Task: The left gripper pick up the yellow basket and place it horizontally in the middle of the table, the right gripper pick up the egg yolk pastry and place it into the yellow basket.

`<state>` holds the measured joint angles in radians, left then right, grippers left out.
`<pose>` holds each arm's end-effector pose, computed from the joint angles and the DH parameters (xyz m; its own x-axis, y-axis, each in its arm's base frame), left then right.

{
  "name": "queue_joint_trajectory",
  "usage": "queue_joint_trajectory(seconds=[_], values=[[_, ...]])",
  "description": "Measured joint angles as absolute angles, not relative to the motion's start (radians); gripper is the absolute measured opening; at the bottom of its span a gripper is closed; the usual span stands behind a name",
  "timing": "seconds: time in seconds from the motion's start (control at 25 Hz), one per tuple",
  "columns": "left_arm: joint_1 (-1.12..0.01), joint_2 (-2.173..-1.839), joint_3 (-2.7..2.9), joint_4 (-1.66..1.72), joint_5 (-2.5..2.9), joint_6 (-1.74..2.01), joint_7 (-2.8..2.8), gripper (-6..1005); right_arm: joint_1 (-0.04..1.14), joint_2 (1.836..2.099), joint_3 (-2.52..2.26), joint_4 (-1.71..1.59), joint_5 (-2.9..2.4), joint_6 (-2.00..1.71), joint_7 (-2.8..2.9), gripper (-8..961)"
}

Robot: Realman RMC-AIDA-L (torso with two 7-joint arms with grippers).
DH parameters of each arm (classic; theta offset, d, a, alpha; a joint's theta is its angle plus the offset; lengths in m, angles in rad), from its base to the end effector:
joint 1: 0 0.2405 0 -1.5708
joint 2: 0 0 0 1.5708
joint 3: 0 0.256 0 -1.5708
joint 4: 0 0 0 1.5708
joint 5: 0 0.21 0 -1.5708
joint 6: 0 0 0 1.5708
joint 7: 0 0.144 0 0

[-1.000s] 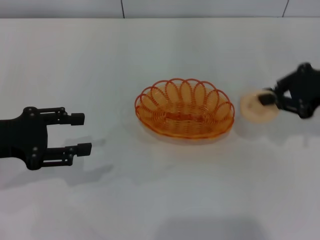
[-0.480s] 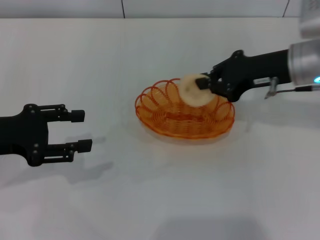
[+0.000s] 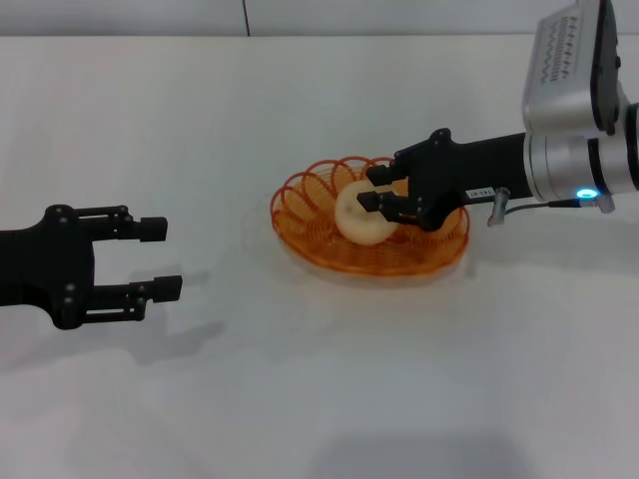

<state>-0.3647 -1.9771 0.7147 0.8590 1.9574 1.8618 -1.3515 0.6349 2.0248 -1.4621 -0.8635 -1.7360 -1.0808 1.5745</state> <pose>-0.2869 0.2786 0.0683 0.8580 0.2376 0.4555 0.3220 -0.9396 -0.1164 0.1664 0.3834 -0.0506 0.9635 -0.1068 -0.2454 -0.1712 -0.9507 -0.2585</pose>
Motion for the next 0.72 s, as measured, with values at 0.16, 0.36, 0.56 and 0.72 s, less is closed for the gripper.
queue_joint_trajectory(seconds=[0.16,0.36,0.56,0.72], values=[[-0.366,-1.977,0.715,0.859,1.957,1.862,-1.351,694,0.613,2.021,-1.458,-0.872,-1.716,-1.094,1.566,294],[-0.365,-1.975,0.712,0.859,1.957,1.856,-1.352,694,0.575,2.013,-1.395,-0.879,-1.695,-1.197,1.496,440],[-0.368,-1.974,0.712,0.859,1.967,1.850,-1.351,694,0.551,2.004,-1.235,-0.849,-1.705,-1.374,1.432,558],[-0.368,-1.968,0.712,0.859,1.966,1.850,-1.351,694,0.509,1.990,-1.152,-0.842,-1.708,-1.461,1.381,750]])
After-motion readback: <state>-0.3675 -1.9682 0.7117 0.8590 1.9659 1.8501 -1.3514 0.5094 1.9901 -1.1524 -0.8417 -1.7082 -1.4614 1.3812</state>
